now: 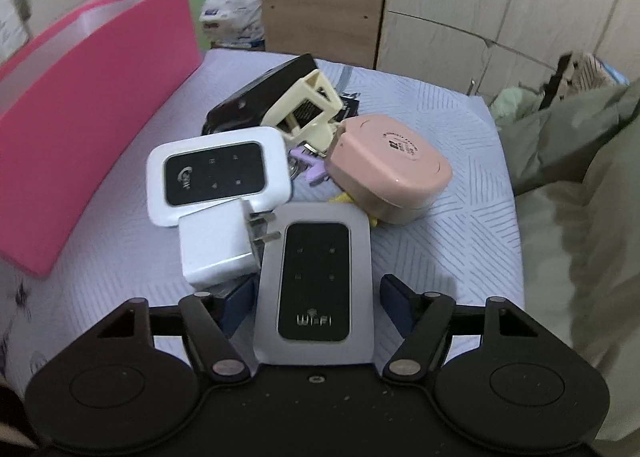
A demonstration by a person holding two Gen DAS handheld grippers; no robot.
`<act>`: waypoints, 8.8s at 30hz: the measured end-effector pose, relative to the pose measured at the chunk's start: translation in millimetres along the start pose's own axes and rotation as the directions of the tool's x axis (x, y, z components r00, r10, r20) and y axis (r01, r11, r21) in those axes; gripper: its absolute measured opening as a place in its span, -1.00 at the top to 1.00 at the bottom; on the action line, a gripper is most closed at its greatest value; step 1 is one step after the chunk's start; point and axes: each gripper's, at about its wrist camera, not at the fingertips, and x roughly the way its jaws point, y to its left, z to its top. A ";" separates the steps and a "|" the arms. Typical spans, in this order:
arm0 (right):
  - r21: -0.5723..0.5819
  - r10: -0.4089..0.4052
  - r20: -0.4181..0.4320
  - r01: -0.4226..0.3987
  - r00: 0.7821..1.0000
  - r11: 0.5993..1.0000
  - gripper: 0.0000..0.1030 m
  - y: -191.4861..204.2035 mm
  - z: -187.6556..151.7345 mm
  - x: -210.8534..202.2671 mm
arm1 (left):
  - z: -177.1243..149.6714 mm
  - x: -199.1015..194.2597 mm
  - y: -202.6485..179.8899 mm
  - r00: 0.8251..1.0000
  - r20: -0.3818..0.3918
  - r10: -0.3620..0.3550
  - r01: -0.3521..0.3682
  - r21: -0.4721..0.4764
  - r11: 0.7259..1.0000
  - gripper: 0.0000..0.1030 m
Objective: Organize rigid objects
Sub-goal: 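Grasp the white Wi-Fi router with the right tool while the left tool clamps the box wall, then carry the Wi-Fi router into the pink box and open the right tool, then grasp the black power bank on the table with the right tool, then lower the power bank into the box beside the router, release, then grasp the white ZTE router on the table with the right tool, then place the ZTE router in the box below the first router, release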
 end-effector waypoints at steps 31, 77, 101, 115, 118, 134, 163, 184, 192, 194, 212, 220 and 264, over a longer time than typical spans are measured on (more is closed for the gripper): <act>-0.285 0.197 0.269 -0.118 0.943 0.951 -0.25 105.8 93.5 -104.1 | -18.2 26.6 1.7 0.992 0.003 -0.124 0.123 0.032 0.992 0.84; -0.748 0.405 -0.104 -0.340 0.908 0.570 -0.45 252.6 224.7 13.8 | -7.5 38.8 27.5 0.973 -0.036 -0.228 0.224 -0.092 0.970 0.77; -0.253 0.154 0.143 -0.114 0.978 0.961 -0.52 89.5 89.6 -29.0 | -6.9 37.3 28.6 0.974 -0.034 -0.222 0.216 -0.136 0.967 0.77; -0.602 0.182 -0.031 -0.163 0.983 0.782 -0.81 72.0 113.5 28.1 | -4.2 38.7 25.3 0.977 -0.050 -0.206 0.197 -0.138 0.971 0.77; -0.598 0.190 -0.067 -0.192 0.979 0.778 -0.81 67.2 122.2 38.4 | -4.1 38.7 25.2 0.977 -0.052 -0.207 0.198 -0.139 0.970 0.77; -0.542 0.267 -0.183 -0.323 0.946 0.776 -0.88 56.8 136.8 65.6 | -2.4 39.6 27.8 0.974 -0.063 -0.217 0.205 -0.148 0.967 0.77; -0.670 0.449 0.092 -0.278 0.889 0.688 -0.87 157.9 154.0 -75.6 | -5.3 37.0 29.0 0.975 -0.048 -0.216 0.204 -0.180 0.962 0.77; -0.849 0.171 -0.234 -0.287 0.957 0.445 -0.88 249.6 180.9 57.7 | -5.6 36.4 29.7 0.973 -0.043 -0.228 0.217 -0.180 0.959 0.78; -0.873 0.164 -0.180 -0.234 0.970 0.427 -0.89 248.6 179.0 50.9 | -6.9 36.8 30.8 0.972 -0.040 -0.232 0.222 -0.181 0.958 0.78; -0.863 0.188 -0.163 -0.233 0.968 0.449 -0.89 244.0 181.1 44.9 | -6.8 37.2 31.0 0.972 -0.040 -0.233 0.222 -0.183 0.958 0.78; -0.410 0.260 0.128 -0.187 0.957 0.892 -0.71 112.2 134.7 -59.0 | -11.1 33.9 24.7 0.976 -0.017 -0.215 0.210 -0.166 0.964 0.78; -0.250 0.211 0.167 -0.166 0.963 0.954 -0.77 86.8 66.4 -51.5 | -12.4 34.2 28.9 0.975 -0.011 -0.223 0.217 -0.204 0.955 0.77; -0.190 0.124 0.151 -0.094 0.981 0.977 -0.97 85.5 31.6 -0.2 | -13.7 33.5 27.0 0.976 -0.012 -0.218 0.210 -0.229 0.951 0.78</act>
